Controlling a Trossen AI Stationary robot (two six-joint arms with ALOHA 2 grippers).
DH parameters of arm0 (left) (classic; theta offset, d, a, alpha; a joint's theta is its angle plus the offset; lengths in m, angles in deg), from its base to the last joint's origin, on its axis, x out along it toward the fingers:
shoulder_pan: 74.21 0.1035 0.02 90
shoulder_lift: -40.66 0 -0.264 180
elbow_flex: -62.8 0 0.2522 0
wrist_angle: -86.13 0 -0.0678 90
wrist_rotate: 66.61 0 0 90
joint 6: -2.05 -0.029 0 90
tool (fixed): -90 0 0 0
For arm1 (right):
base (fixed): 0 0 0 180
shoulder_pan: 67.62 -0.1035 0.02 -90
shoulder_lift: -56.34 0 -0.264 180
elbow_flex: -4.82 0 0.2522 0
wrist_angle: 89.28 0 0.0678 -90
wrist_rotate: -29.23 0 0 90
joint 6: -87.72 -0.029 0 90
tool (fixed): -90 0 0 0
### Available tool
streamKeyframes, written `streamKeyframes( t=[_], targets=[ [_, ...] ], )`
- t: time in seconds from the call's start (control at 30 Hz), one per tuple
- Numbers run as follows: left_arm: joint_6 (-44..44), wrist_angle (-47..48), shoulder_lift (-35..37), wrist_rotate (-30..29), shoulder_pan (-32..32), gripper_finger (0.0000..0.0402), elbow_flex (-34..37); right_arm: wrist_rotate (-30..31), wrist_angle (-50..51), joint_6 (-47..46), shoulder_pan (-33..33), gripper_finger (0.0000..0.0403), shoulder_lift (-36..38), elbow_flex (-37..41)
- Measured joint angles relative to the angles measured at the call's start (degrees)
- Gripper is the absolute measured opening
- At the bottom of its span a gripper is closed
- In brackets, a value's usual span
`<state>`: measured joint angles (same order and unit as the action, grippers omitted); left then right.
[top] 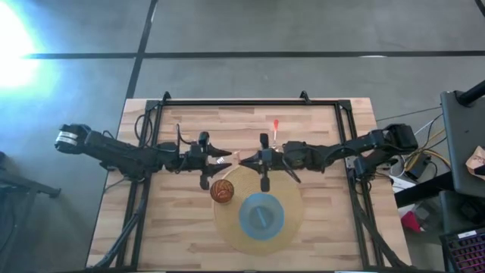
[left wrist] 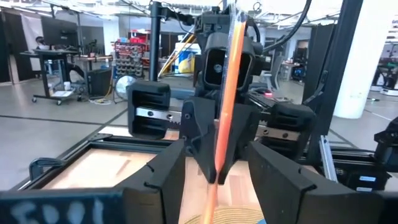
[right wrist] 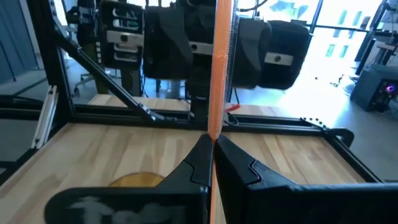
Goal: Pick & Place Utensil
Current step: Put the orange drinking straw into the orange cup on the brown mat
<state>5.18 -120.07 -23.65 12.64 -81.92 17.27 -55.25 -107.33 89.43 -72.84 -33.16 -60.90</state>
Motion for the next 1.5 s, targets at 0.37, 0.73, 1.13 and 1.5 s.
streamKeyframes(
  t=[0.37,0.73,1.13,1.5],
  targets=[
    [-0.4,-3.0,0.0,1.3,0.1,0.0168,0.0,0.5,4.2,1.5,0.1,0.0008,-5.3,-7.3],
    [-1.4,-5.1,0.0,1.3,0.2,0.0135,0.0,0.6,8.1,1.5,0.3,0.0008,-5.1,-9.3],
    [-3.1,-5.2,0.0,1.3,0.2,0.0007,0.0,0.6,8.9,1.3,0.3,0.0009,-5.1,-8.7],
    [-2.6,-5.8,0.1,1.3,0.2,0.0001,-0.5,1.1,16.6,-0.9,0.4,0.0062,-2.6,-8.9]
  ],
)
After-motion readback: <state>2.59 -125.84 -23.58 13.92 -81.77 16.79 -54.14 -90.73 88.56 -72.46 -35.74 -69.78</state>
